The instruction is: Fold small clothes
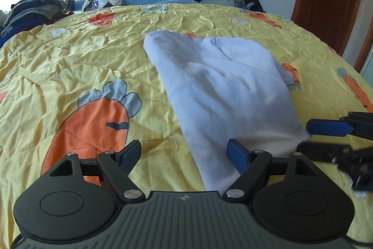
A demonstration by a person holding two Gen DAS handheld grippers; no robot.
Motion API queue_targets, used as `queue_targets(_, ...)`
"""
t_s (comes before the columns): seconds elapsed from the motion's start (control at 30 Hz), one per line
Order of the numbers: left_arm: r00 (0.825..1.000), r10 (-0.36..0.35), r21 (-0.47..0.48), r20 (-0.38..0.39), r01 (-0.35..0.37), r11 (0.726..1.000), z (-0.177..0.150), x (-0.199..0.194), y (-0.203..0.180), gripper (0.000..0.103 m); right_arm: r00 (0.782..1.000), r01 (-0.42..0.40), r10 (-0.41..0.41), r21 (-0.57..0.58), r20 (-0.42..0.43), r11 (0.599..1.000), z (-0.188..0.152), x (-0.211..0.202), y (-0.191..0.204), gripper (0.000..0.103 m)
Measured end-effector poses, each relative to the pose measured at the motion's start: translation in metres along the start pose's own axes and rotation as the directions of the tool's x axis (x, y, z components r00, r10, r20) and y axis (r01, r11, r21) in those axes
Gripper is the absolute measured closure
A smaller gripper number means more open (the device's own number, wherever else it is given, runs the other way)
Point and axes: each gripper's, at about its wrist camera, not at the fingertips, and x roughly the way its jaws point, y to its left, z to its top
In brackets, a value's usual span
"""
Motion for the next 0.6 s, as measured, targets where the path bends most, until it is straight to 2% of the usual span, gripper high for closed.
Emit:
queue_targets(0.1, 1.0, -0.001, -0.003, -0.008, 0.001, 1.0, 0.0, 0.0, 0.0, 0.022, 1.0, 0.018, -0.019, 0.061, 0.008, 0.998, 0.0, -0.001, -0.014, 0.047)
queue_targets(0.17, 1.0, 0.007, 0.009, -0.021, -0.007, 1.0, -0.003, 0.003, -0.002, 0.022, 1.0, 0.007, -0.007, 0.092, 0.002, 0.996, -0.001, 0.004, -0.019, 0.067)
queue_targets(0.27, 1.0, 0.007, 0.002, -0.019, -0.007, 1.0, -0.007, 0.002, -0.002, 0.022, 0.999, 0.036, -0.033, 0.084, -0.042, 0.996, -0.008, 0.013, -0.019, 0.087)
queue_targets(0.37, 1.0, 0.003, -0.015, -0.021, -0.003, 1.0, -0.008, 0.0, 0.001, 0.022, 0.998, 0.037, -0.033, 0.082, -0.05, 0.996, -0.012, 0.012, -0.017, 0.089)
queue_targets(0.43, 1.0, 0.007, -0.018, -0.021, -0.007, 1.0, -0.009, -0.001, 0.0, 0.022, 0.997, 0.068, -0.064, 0.084, -0.043, 0.994, -0.012, 0.009, -0.017, 0.09)
queue_targets(0.47, 1.0, 0.01, -0.019, -0.02, -0.01, 1.0, -0.009, -0.001, -0.001, 0.022, 0.995, 0.096, -0.094, 0.085, -0.028, 0.992, -0.011, 0.006, -0.016, 0.085)
queue_targets(0.53, 1.0, 0.015, -0.026, -0.018, -0.016, 1.0, -0.01, -0.001, -0.002, 0.022, 0.991, 0.131, -0.133, 0.073, 0.02, 0.989, -0.009, -0.003, -0.01, 0.082)
queue_targets(0.6, 1.0, 0.019, -0.038, -0.017, -0.02, 0.999, -0.011, -0.001, -0.003, 0.022, 0.99, 0.131, -0.133, 0.049, 0.046, 0.99, -0.006, -0.007, -0.003, 0.074)
